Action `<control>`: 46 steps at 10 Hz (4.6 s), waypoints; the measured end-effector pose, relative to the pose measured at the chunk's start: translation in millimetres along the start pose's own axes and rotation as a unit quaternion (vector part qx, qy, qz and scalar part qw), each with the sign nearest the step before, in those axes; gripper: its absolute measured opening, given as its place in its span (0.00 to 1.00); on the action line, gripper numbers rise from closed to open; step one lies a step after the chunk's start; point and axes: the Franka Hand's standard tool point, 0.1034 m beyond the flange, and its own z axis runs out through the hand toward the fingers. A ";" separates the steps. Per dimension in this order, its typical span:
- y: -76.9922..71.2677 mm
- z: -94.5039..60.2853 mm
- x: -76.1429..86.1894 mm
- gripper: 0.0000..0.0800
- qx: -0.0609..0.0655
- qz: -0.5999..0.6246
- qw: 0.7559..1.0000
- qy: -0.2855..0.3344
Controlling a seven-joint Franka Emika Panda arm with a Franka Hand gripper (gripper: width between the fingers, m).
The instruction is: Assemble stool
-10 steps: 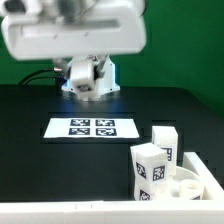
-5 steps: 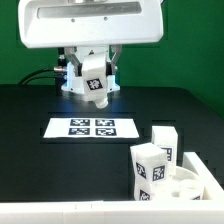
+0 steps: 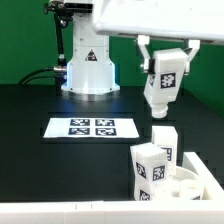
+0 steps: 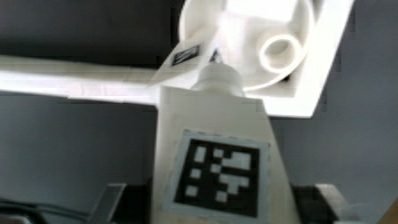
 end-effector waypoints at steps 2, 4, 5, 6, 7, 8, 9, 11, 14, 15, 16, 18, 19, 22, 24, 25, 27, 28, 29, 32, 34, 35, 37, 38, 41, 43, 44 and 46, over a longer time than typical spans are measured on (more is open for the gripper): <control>0.0 4.0 -5.4 0.40 0.000 -0.001 1.000 0.006; -5.4 12.8 6.3 0.40 -0.015 -0.053 0.998 0.015; -15.3 19.0 22.1 0.40 -0.028 -0.088 0.996 0.018; -36.5 26.0 32.9 0.40 -0.038 -0.122 0.992 0.023; -54.2 31.4 29.0 0.40 -0.039 -0.131 0.990 0.023; -51.5 31.3 28.8 0.40 -0.037 -0.131 0.991 0.021; -50.2 31.9 28.8 0.40 -0.037 -0.127 0.991 0.021; -52.3 34.0 26.8 0.40 -0.036 -0.128 0.991 0.021; -54.1 56.6 15.8 0.40 -0.033 -0.133 0.990 0.032; -57.0 61.4 14.0 0.40 -0.033 -0.136 0.990 0.034; -58.9 67.4 10.6 0.40 -0.033 -0.139 0.989 0.033; -55.3 75.3 6.3 0.40 -0.035 -0.143 0.989 0.030; -57.4 80.5 3.8 0.40 -0.033 -0.142 0.989 0.030; -58.3 94.1 -3.0 0.40 -0.036 -0.146 0.988 0.024; -62.5 96.1 -2.7 0.40 -0.035 -0.148 0.988 0.024; -65.4 96.2 -3.1 0.40 -0.035 -0.148 0.988 0.024; -70.3 96.5 -4.8 0.40 -0.034 -0.152 0.988 0.023; -70.7 97.5 -6.2 0.40 -0.033 -0.153 0.987 0.023; -71.2 100.7 -9.5 0.40 -0.034 -0.154 0.987 0.021; -70.6 111.6 -15.2 0.40 -0.035 -0.158 0.987 0.022; -71.7 112.5 -13.4 0.40 -0.032 -0.157 0.986 0.034; -71.4 112.3 -13.7 0.40 -0.031 -0.154 0.987 0.035; -71.3 112.3 -13.8 0.42 -0.031 -0.155 0.987 0.035; -71.2 112.8 -14.7 0.42 -0.032 -0.155 0.987 0.031; -73.8 96.0 -9.5 0.78 -0.029 -0.107 0.993 -0.039; -79.1 86.7 -0.6 0.81 -0.021 -0.065 0.991 -0.115; -78.4 82.2 -2.2 0.81 -0.023 -0.042 0.986 -0.158; -78.0 80.8 6.7 0.81 -0.032 -0.033 0.982 -0.185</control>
Offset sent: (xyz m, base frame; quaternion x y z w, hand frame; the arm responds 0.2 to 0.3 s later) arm 0.0493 -0.0062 -0.0027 -0.1366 0.0749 -0.2256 0.9617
